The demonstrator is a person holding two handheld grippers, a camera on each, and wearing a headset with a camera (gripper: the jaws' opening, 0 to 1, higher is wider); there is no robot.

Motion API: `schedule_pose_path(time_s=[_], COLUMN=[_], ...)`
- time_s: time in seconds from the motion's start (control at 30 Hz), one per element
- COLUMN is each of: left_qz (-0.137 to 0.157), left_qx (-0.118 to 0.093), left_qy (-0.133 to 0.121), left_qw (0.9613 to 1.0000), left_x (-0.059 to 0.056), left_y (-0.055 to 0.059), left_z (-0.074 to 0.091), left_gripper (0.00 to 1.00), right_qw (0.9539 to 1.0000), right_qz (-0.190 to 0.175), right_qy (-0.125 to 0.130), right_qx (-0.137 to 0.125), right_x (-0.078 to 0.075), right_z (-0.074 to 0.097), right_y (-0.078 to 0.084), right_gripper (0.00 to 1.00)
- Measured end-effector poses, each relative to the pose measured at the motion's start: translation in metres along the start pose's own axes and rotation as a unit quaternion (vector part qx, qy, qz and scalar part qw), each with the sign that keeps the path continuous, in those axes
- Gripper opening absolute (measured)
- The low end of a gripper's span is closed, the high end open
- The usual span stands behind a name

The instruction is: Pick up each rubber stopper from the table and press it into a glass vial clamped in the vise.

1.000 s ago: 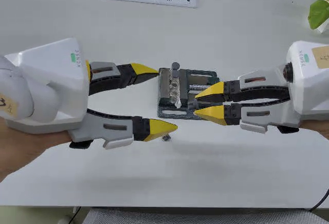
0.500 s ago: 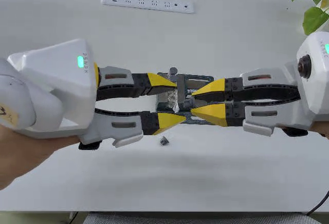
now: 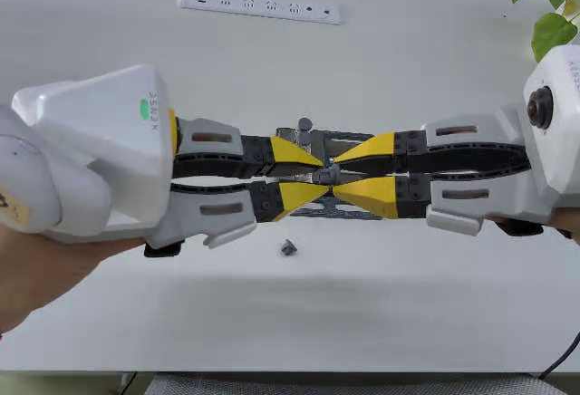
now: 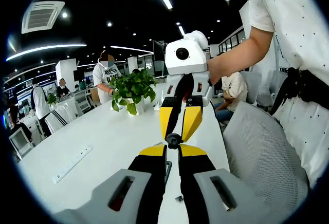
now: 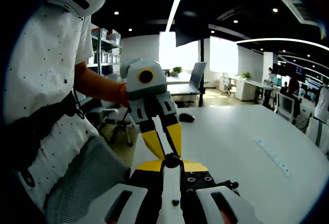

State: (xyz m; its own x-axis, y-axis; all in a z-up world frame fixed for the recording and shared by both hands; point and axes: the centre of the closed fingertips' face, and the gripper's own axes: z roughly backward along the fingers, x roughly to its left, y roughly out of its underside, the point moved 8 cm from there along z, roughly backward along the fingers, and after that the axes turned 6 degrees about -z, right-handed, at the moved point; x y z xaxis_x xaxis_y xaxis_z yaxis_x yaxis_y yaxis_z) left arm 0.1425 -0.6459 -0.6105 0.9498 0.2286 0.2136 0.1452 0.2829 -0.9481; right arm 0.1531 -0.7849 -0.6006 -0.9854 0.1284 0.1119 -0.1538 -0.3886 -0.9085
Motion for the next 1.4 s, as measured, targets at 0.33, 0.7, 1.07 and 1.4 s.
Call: schedule_pose_path(time_s=[0.33, 0.7, 1.07, 1.4], left_qz=[-0.005, -0.003, -0.009, 0.001], left_qx=[0.0, -0.004, -0.002, -0.008], left_qy=[0.0, 0.005, 0.004, 0.005], left_qw=[1.0, 1.0, 0.9999, 1.0], left_x=[0.0001, -0.0008, -0.0003, -0.0012], left_y=[-0.0008, -0.0017, -0.0008, 0.0], left_z=[0.0004, 0.0012, 0.0023, 0.0026], left_gripper=[0.05, 0.06, 0.05, 0.04], right_qw=[1.0, 1.0, 1.0, 1.0], right_qz=[0.0, 0.001, -0.001, -0.003], right_qy=[0.0, -0.003, -0.002, -0.003], right_qx=[0.0, 0.002, 0.001, 0.003], right_x=[-0.0007, -0.0004, 0.0, 0.0012], right_z=[-0.0007, -0.0013, -0.0007, 0.0], right_y=[-0.0002, -0.0003, 0.0012, 0.0011], right_gripper=[0.07, 0.06, 0.06, 0.07])
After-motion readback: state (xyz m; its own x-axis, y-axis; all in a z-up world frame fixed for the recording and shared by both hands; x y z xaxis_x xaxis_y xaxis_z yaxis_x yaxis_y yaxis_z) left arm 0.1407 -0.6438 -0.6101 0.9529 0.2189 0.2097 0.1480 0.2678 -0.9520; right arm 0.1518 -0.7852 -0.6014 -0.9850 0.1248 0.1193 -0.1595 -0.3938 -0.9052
